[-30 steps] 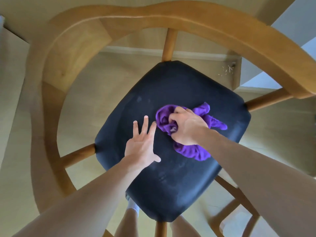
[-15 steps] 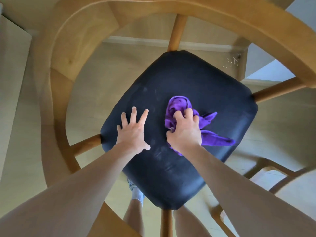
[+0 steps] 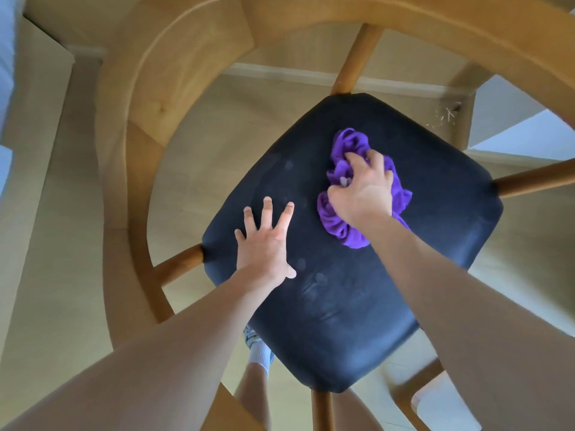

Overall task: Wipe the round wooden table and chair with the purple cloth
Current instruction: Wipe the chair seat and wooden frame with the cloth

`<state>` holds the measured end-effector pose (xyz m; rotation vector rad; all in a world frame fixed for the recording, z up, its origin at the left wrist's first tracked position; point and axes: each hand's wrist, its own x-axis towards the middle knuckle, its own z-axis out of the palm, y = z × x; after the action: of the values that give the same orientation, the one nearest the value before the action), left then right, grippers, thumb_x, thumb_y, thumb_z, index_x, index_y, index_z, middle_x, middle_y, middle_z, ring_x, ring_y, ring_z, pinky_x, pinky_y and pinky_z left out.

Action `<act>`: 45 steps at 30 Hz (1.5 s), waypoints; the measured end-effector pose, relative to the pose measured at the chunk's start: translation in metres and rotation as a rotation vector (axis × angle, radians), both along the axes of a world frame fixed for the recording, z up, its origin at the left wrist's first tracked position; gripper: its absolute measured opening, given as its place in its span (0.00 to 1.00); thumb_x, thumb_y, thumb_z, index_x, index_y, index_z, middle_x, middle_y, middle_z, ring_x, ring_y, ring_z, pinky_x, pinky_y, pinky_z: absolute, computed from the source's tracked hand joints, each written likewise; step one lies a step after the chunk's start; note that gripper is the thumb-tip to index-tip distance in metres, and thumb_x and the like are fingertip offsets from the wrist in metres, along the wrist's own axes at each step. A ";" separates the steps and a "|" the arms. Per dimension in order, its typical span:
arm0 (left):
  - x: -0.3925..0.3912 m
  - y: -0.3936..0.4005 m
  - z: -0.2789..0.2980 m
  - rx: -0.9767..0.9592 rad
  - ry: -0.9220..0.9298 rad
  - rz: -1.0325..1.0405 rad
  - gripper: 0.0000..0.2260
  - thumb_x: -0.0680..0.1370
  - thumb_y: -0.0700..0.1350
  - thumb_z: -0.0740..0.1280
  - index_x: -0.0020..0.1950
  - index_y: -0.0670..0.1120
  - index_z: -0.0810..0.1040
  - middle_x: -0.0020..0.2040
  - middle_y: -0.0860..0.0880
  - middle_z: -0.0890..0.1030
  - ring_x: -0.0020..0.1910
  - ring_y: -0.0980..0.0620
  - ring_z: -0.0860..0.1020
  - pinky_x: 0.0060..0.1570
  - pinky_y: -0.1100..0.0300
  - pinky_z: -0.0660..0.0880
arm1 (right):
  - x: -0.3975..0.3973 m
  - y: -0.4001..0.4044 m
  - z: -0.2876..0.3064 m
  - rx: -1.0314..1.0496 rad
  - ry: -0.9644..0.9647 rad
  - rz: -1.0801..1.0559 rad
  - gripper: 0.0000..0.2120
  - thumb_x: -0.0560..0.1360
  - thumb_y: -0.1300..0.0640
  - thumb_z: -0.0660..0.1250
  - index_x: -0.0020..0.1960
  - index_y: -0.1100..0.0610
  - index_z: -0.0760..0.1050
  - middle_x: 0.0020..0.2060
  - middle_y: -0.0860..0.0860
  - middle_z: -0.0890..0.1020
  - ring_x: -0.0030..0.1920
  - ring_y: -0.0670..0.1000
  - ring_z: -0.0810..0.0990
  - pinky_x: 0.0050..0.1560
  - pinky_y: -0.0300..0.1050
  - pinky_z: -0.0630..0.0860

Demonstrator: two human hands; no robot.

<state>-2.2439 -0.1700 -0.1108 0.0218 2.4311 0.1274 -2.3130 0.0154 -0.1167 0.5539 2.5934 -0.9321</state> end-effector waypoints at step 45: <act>0.013 -0.030 0.006 -0.101 -0.005 -0.093 0.37 0.76 0.47 0.76 0.78 0.44 0.60 0.81 0.38 0.49 0.77 0.36 0.55 0.63 0.46 0.76 | -0.035 -0.142 0.023 0.096 -0.152 0.809 0.10 0.73 0.58 0.68 0.53 0.50 0.81 0.55 0.48 0.76 0.60 0.53 0.73 0.50 0.51 0.79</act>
<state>-2.2305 -0.2003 -0.1053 0.0893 2.4232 -0.0372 -2.3485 -0.1264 -0.0938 -0.3854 2.3781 -0.4634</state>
